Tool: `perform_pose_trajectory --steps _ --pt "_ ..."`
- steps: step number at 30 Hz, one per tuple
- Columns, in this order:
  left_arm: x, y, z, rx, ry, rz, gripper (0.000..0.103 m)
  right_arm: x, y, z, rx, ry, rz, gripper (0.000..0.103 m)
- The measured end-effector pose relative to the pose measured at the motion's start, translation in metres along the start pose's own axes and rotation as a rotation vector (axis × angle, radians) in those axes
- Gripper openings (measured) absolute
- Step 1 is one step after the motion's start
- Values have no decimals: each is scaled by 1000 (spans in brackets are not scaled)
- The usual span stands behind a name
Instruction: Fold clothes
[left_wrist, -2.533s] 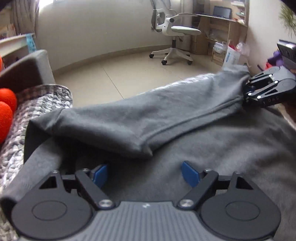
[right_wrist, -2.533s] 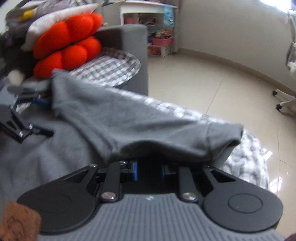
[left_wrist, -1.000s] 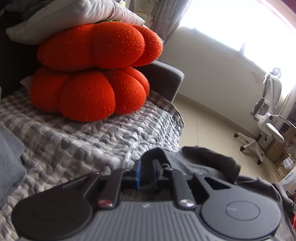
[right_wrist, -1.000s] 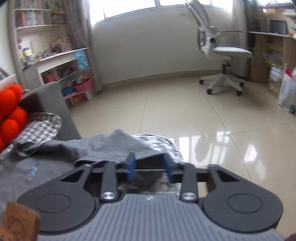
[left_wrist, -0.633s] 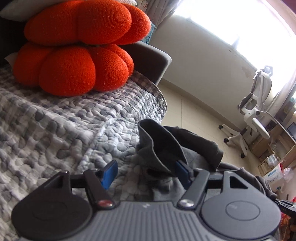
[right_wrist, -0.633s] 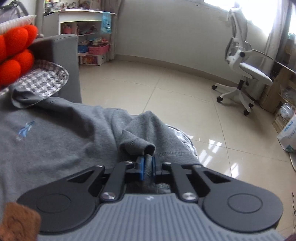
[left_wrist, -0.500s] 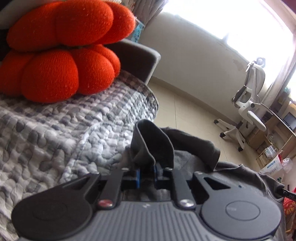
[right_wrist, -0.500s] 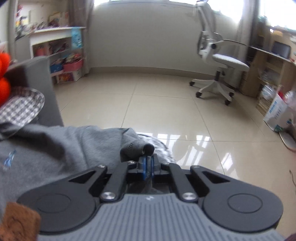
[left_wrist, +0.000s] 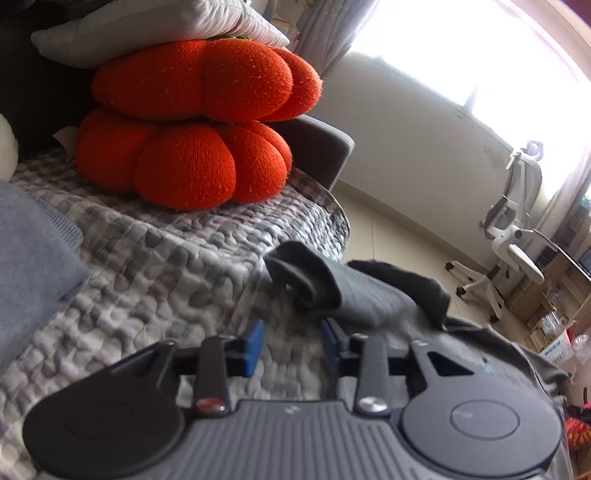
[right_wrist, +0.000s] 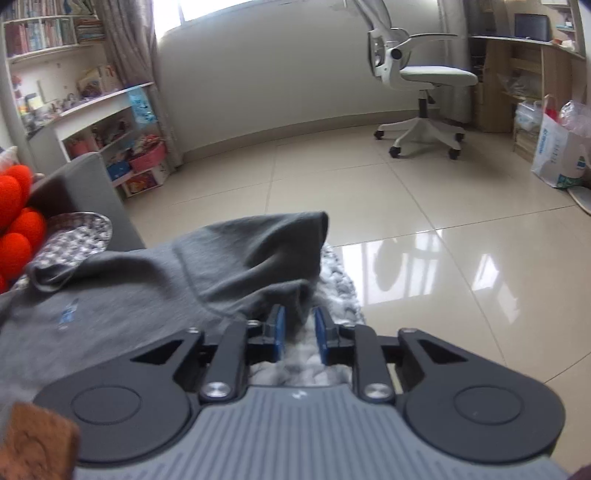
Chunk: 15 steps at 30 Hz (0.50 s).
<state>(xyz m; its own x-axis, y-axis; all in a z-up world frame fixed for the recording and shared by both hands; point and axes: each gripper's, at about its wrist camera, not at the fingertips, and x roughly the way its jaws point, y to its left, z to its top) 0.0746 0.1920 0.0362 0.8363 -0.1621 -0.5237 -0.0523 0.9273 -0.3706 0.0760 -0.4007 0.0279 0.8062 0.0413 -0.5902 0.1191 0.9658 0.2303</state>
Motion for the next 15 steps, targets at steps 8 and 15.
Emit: perform_pose_trajectory --steps 8,15 --pt "-84 -4 -104 22 126 -122 47 -100 -2 -76 99 -15 292 45" --pt "-126 -18 -138 78 116 -191 47 -160 2 -127 72 30 375 45"
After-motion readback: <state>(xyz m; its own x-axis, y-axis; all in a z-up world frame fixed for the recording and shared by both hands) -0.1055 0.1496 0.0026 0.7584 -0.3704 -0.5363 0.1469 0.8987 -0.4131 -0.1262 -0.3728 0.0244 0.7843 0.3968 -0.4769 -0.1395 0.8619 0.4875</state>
